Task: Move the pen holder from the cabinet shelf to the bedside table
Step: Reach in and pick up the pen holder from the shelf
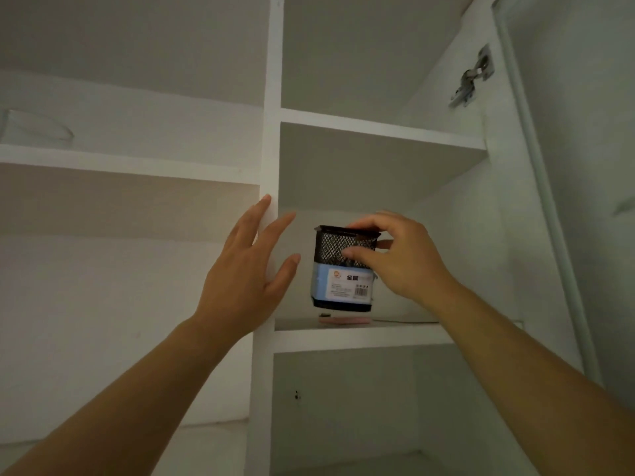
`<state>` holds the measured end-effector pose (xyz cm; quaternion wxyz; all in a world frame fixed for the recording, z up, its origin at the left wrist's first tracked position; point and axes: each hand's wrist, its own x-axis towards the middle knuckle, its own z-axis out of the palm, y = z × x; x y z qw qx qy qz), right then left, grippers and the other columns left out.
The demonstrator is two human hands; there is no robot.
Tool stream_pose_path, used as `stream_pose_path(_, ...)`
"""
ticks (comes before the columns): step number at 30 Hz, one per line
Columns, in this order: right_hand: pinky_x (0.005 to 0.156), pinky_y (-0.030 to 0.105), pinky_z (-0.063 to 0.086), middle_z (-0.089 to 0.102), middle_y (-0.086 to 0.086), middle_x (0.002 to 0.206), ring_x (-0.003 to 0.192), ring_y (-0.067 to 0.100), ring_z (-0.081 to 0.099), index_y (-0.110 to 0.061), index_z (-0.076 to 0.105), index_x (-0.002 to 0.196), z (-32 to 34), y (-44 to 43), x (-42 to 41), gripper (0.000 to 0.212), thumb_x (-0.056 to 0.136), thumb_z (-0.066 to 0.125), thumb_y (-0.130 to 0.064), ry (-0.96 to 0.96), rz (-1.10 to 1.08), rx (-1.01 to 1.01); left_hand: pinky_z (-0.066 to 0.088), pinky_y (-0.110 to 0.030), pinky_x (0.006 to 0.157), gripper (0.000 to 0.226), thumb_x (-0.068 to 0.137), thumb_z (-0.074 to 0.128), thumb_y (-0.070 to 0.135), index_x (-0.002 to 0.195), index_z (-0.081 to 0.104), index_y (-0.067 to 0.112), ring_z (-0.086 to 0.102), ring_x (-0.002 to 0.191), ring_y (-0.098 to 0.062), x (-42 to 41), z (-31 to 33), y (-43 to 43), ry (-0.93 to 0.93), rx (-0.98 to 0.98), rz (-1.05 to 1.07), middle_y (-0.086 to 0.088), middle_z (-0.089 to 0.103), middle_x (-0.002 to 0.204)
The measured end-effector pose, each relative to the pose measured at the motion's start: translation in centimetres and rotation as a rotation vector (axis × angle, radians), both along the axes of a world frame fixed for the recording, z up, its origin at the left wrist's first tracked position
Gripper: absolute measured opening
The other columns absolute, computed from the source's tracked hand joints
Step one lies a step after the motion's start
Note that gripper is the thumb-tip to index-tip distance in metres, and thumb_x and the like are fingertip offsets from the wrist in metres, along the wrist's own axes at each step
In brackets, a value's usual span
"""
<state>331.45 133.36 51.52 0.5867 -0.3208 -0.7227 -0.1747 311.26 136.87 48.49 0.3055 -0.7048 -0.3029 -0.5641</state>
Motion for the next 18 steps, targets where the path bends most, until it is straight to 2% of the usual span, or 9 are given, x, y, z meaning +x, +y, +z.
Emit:
stream_pose_path(3, 0.075, 0.01, 0.043, 0.057, -0.019, 0.091, 0.09, -0.006, 0.053, -0.024, 0.063, 0.094, -0.6, -3.1, 0.2, 0.024, 0.073, 0.074, -0.019, 0.002, -0.041, 0.04, 0.021, -0.029, 0.099, 0.057, 0.086, 0.042, 0.045, 0.139, 0.029, 0.03, 0.019, 0.139, -0.017, -0.3, -0.6, -1.8, -0.003, 0.031, -0.046, 0.003, 0.018, 0.153)
stream_pose_path(7, 0.074, 0.009, 0.044, 0.057, -0.02, 0.09, 0.091, -0.007, 0.054, -0.028, 0.062, 0.092, -2.8, -6.1, -0.2, 0.024, 0.073, 0.075, -0.022, -0.017, -0.065, 0.009, 0.024, -0.028, 0.098, 0.053, 0.088, 0.036, 0.054, 0.137, 0.033, 0.033, 0.027, 0.135, -0.016, -0.5, -2.3, -4.1, 0.027, 0.049, -0.091, 0.003, 0.027, 0.15)
stream_pose_path(13, 0.084, 0.023, 0.049, 0.061, -0.017, 0.09, 0.091, 0.001, 0.056, -0.027, 0.064, 0.092, -8.8, -10.0, -0.3, 0.024, 0.071, 0.075, -0.021, -0.044, -0.101, -0.105, 0.031, -0.026, 0.094, 0.053, 0.084, 0.029, 0.056, 0.134, 0.036, 0.038, 0.037, 0.128, -0.01, -1.4, -7.7, -6.9, 0.098, -0.095, -0.174, 0.008, 0.036, 0.144)
stream_pose_path(18, 0.085, 0.022, 0.05, 0.06, -0.019, 0.088, 0.093, 0.0, 0.057, -0.031, 0.064, 0.091, -15.9, -12.1, -0.6, 0.025, 0.07, 0.075, -0.022, -0.047, -0.048, -0.213, 0.037, -0.025, 0.095, 0.051, 0.085, 0.029, 0.057, 0.132, 0.039, 0.038, 0.041, 0.123, -0.007, -2.4, -14.9, -8.9, 0.133, -0.242, -0.208, 0.01, 0.042, 0.138)
